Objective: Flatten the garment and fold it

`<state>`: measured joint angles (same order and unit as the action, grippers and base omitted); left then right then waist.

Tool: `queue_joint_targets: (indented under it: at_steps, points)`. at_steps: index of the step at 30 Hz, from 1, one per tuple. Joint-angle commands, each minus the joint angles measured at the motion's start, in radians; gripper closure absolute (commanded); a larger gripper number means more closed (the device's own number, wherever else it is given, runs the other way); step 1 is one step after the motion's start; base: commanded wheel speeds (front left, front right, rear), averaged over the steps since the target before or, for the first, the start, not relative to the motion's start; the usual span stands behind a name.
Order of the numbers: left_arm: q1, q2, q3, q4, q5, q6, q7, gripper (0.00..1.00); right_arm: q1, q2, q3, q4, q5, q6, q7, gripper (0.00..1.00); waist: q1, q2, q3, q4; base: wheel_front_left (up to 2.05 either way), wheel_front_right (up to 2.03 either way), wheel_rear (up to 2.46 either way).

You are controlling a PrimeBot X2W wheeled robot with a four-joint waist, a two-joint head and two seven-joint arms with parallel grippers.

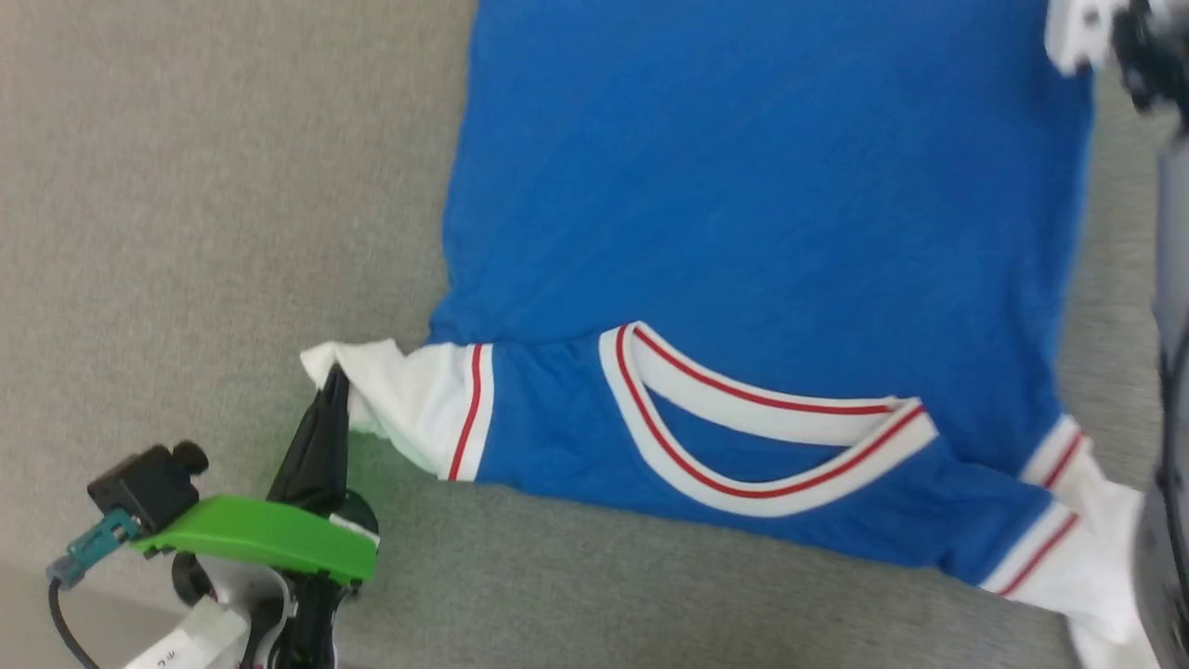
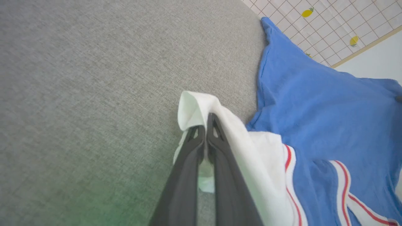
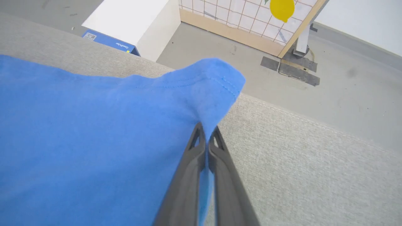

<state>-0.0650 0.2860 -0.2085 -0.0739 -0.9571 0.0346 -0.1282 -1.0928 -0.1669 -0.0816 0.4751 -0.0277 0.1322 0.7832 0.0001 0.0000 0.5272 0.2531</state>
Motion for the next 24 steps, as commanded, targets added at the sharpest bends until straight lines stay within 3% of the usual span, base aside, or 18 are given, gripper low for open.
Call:
queue_joint_targets:
  at_steps: [1, 4, 8, 13, 18, 24]
  points:
    - [0.015, 0.010, 0.003, -0.001, 0.018, 0.011, 0.001, 1.00, 0.064, -0.040, 0.014, -0.045, 0.043, -0.002, -0.008, 1.00, -0.0001, 0.0000, -0.131, -0.085, 0.00, 0.00, 0.00]
    - [0.030, 0.020, 0.002, -0.007, 0.030, 0.035, 0.010, 1.00, 0.225, -0.103, 0.027, -0.191, 0.145, -0.002, 0.030, 1.00, -0.0001, 0.0000, -0.195, -0.124, 0.00, 0.00, 0.00]
    - [0.057, 0.038, 0.005, -0.017, 0.043, 0.063, 0.024, 1.00, 0.478, -0.137, -0.017, -0.414, 0.239, -0.002, 0.107, 1.00, -0.0001, 0.0000, -0.266, -0.180, 0.00, 0.00, 0.00]
    - [0.100, 0.053, 0.014, -0.031, 0.047, 0.095, 0.036, 1.00, 0.818, -0.098, -0.075, -0.627, 0.274, -0.002, 0.176, 1.00, -0.0001, 0.0000, -0.330, -0.243, 0.00, 0.00, 0.00]
    - [0.130, 0.059, -0.001, -0.028, 0.051, 0.108, 0.055, 1.00, 1.075, -0.020, -0.097, -0.686, 0.276, -0.002, 0.156, 1.00, -0.0001, 0.0000, -0.365, -0.280, 0.00, 0.00, 0.00]
    - [0.147, 0.059, -0.011, 0.005, 0.050, 0.108, 0.060, 1.00, 1.243, 0.077, -0.062, -0.615, 0.290, -0.002, 0.105, 1.00, -0.0001, 0.0000, -0.402, -0.299, 0.00, 0.00, 0.00]
